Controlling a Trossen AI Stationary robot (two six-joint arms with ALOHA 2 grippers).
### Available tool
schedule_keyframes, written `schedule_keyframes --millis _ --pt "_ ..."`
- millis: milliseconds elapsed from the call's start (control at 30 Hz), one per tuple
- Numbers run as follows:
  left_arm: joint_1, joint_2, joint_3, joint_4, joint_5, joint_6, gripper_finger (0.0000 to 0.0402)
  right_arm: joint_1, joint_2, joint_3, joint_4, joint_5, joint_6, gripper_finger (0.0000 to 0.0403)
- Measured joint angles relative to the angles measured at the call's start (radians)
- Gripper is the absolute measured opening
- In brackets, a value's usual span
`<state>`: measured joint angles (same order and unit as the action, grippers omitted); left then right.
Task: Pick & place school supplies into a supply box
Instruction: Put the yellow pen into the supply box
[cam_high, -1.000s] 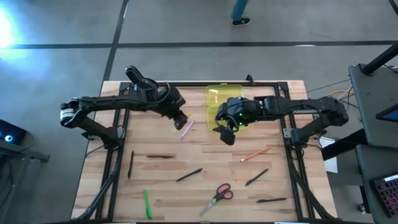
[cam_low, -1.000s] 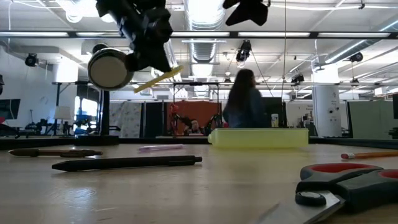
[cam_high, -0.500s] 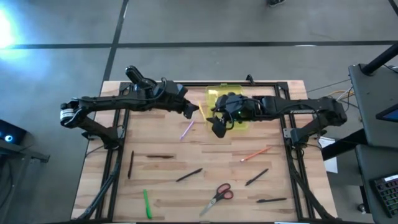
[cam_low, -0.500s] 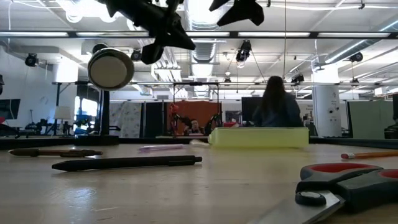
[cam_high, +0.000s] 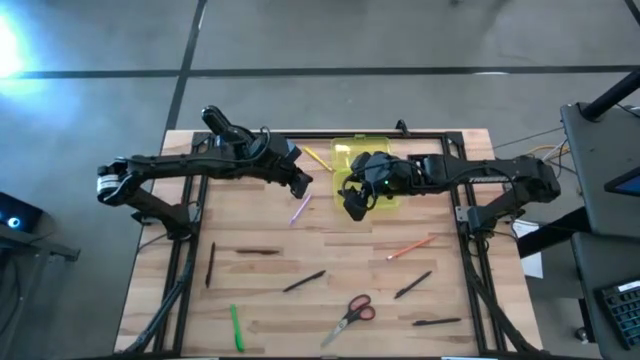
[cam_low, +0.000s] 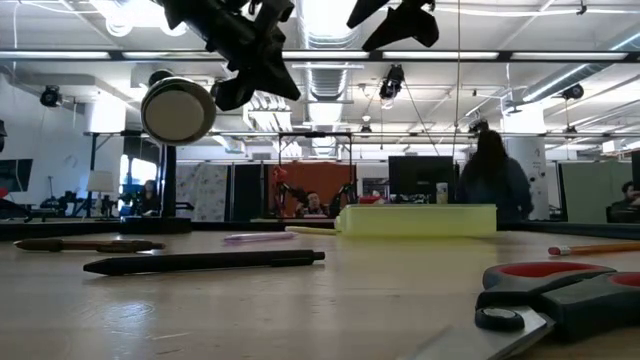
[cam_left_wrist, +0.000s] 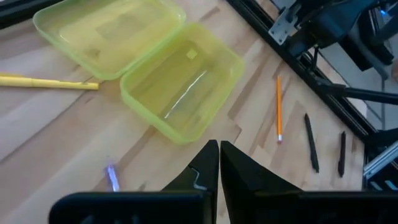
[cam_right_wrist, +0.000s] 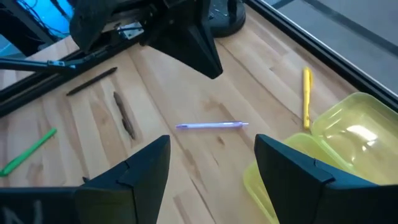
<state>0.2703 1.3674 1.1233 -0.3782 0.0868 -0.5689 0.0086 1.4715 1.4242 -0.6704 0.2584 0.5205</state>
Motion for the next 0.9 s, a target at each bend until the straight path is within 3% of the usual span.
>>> schedule_keyframes --millis 100,300,467,767,900 --pt "0.000 -0.004 0.000 -0.011 -0.011 0.028 0.0000 -0.007 0.005 -0.013 0.001 0.003 0.000 0.0226" --pt "-0.006 -0.047 0.000 -0.108 -0.127 0.098 0.0000 -0.027 0.008 -0.039 0.014 -0.005 0.022 0.0226" --pt "-0.026 -0.100 0.000 -0.176 -0.209 0.230 0.0000 -0.079 0.009 -0.044 0.038 -0.106 0.014 0.0219" --pt "-0.037 -0.049 0.000 -0.157 -0.235 0.839 0.0000 -0.102 -0.059 -0.044 0.004 -0.135 -0.003 0.0199" --pt "-0.042 0.007 0.006 -0.096 -0.243 0.995 0.0008 -0.101 -0.121 -0.044 -0.055 -0.114 0.000 0.0192"
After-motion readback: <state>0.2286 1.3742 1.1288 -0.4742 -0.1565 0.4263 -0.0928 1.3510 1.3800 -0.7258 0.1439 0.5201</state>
